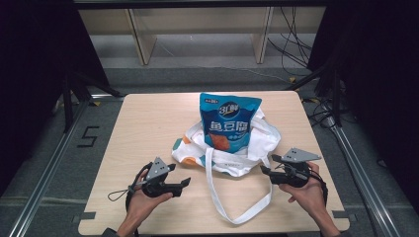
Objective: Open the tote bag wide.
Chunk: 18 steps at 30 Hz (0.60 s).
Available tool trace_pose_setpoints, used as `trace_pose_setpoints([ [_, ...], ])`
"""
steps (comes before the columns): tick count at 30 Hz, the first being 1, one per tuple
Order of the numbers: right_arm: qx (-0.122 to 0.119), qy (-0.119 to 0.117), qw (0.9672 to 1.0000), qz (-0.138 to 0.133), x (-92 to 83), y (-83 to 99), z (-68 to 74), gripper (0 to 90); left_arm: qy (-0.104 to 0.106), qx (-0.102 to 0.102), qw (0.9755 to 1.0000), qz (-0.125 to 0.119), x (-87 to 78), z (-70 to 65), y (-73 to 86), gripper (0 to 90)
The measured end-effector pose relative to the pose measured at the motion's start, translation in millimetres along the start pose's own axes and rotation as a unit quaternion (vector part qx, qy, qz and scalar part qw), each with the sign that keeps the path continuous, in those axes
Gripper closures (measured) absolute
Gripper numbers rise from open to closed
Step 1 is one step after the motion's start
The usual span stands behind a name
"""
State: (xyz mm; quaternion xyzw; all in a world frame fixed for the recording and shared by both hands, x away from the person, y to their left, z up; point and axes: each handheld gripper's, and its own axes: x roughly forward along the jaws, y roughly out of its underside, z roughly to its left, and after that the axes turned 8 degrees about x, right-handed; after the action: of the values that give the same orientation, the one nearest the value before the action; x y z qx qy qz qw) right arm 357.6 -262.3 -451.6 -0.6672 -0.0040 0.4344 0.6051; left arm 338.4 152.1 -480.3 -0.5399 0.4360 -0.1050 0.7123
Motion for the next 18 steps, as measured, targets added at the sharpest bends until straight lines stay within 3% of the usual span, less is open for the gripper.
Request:
trace_pose_setpoints([
  [2,0.003,0.000,1.0000,-0.002,-3.1,3.1,1.6,39.9,0.000,0.012,0.9999,0.000,-2.6,-1.2,1.8,24.8],
  [6,0.020,0.000,0.9998,-0.008,-10.1,10.2,6.9,38.7,0.000,0.012,0.9999,-0.002,-6.7,-4.6,4.9,24.8],
  [8,0.018,-0.004,0.9998,-0.006,-13.6,12.8,8.7,38.1,-0.001,0.002,1.0000,-0.005,-7.9,-7.2,6.8,24.8],
  [9,0.007,-0.003,0.9999,-0.014,-14.0,13.9,7.6,38.0,-0.002,0.012,0.9999,-0.003,-9.0,-6.4,7.2,24.8],
  [12,0.009,0.000,0.9999,-0.014,-17.1,18.6,10.7,37.7,-0.007,0.002,1.0000,-0.003,-10.4,-9.6,11.4,24.8],
  [18,0.002,0.005,1.0000,-0.004,-23.0,31.2,13.1,37.2,-0.002,0.007,1.0000,0.003,-12.9,-17.3,17.0,24.8],
])
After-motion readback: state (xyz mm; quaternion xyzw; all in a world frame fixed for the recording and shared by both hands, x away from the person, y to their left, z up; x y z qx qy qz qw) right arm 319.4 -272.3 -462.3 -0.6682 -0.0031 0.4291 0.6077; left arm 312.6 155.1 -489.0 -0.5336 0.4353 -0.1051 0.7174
